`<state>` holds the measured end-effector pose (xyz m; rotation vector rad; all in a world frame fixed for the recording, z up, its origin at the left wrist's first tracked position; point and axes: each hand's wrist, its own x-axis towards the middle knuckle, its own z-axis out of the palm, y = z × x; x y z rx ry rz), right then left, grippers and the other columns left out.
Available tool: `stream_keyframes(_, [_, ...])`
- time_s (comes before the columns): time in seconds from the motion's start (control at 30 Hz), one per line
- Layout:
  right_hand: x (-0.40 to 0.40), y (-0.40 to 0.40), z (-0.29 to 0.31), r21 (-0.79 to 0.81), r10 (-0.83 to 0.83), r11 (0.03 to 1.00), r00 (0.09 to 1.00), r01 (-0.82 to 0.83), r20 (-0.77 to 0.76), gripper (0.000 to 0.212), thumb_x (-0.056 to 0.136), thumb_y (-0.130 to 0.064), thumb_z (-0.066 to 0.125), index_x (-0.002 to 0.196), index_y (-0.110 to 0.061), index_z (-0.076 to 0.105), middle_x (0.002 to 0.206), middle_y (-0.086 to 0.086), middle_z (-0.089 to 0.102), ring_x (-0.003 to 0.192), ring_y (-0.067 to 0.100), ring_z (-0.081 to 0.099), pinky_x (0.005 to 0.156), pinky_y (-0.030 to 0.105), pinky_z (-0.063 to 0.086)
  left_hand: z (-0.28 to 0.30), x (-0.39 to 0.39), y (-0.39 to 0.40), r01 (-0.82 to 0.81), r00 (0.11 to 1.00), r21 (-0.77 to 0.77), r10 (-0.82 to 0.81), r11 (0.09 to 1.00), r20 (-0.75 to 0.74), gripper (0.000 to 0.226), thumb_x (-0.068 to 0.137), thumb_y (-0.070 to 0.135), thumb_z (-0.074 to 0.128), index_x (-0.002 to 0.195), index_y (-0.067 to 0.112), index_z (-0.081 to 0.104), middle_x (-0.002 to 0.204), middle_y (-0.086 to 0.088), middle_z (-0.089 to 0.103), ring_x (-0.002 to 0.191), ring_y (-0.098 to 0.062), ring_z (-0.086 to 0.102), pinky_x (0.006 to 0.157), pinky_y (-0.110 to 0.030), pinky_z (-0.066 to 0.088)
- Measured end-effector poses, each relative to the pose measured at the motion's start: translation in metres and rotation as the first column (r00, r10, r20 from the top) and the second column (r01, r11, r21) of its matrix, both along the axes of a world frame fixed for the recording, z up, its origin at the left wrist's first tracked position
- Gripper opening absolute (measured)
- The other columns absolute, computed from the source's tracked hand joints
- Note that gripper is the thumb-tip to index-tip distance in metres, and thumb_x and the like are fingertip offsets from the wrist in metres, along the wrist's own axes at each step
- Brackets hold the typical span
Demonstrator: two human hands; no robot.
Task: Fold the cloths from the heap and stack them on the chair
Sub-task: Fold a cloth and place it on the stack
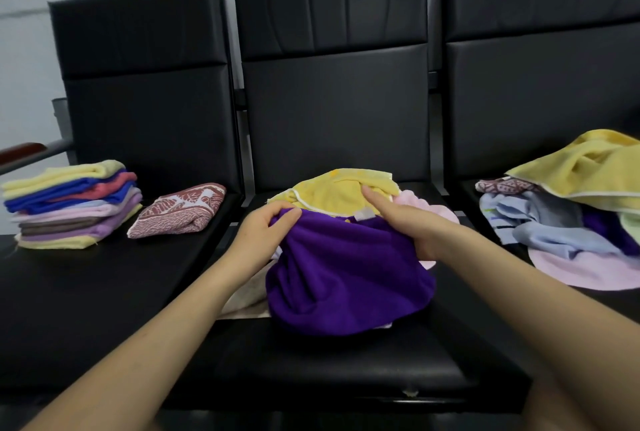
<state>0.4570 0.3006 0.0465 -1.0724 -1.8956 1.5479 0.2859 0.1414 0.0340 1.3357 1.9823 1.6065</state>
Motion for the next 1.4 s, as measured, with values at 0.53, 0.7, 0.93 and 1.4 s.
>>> stream_keyframes(0.53, [0.016, 0.021, 0.019, -0.438, -0.22, 0.895, 0.767, -0.087, -0.603, 0.023, 0.096, -0.034, 0.057, 0.096, -0.013, 0.064, 0.079, 0.005, 0.071, 0.069, 0.016, 0.069, 0.06, 0.026, 0.058, 0.023, -0.005, -0.012, 0.282, 0.958, -0.138, -0.271, 0.949, 0.098, 0.011, 0.077, 0.032, 0.077, 0.08, 0.023, 0.071, 0.085, 0.003, 0.072, 0.076, -0.012, 0.068, 0.065, -0.02, 0.051])
stream_keyframes(0.7, [0.025, 0.034, 0.032, -0.496, -0.346, 0.865, 0.624, -0.077, -0.701, 0.022, 0.096, -0.025, 0.058, 0.11, -0.009, 0.058, 0.09, 0.009, 0.064, 0.081, 0.02, 0.063, 0.075, 0.036, 0.06, 0.021, -0.028, -0.022, 0.29, 0.957, -0.297, -0.271, 0.91, 0.105, 0.04, 0.066, 0.048, 0.075, 0.092, 0.018, 0.075, 0.098, -0.007, 0.075, 0.088, -0.02, 0.071, 0.076, -0.028, 0.055])
stream_keyframes(0.93, [0.034, 0.036, 0.042, -0.252, -0.104, 0.959, 0.659, -0.133, -0.745, 0.002, 0.087, -0.01, 0.064, 0.086, -0.011, 0.065, 0.074, 0.004, 0.059, 0.068, 0.013, 0.056, 0.073, 0.03, 0.052, 0.023, -0.068, -0.046, 0.032, 0.984, -0.079, -0.017, 0.996, 0.18, 0.009, 0.087, 0.024, 0.068, 0.088, 0.019, 0.075, 0.087, -0.004, 0.07, 0.08, -0.015, 0.063, 0.069, -0.025, 0.049])
stream_keyframes(1.4, [0.074, -0.033, 0.094, 0.093, 0.104, 0.994, 0.751, -0.057, -0.652, 0.02, 0.098, -0.021, 0.053, 0.086, -0.014, 0.067, 0.07, 0.003, 0.062, 0.059, 0.014, 0.053, 0.056, 0.027, 0.04, 0.114, 0.0, -0.098, -0.245, 0.904, 0.477, 0.02, 0.844, 0.428, 0.009, 0.094, 0.028, 0.061, 0.094, 0.022, 0.067, 0.082, 0.004, 0.067, 0.074, -0.009, 0.062, 0.068, -0.022, 0.05])
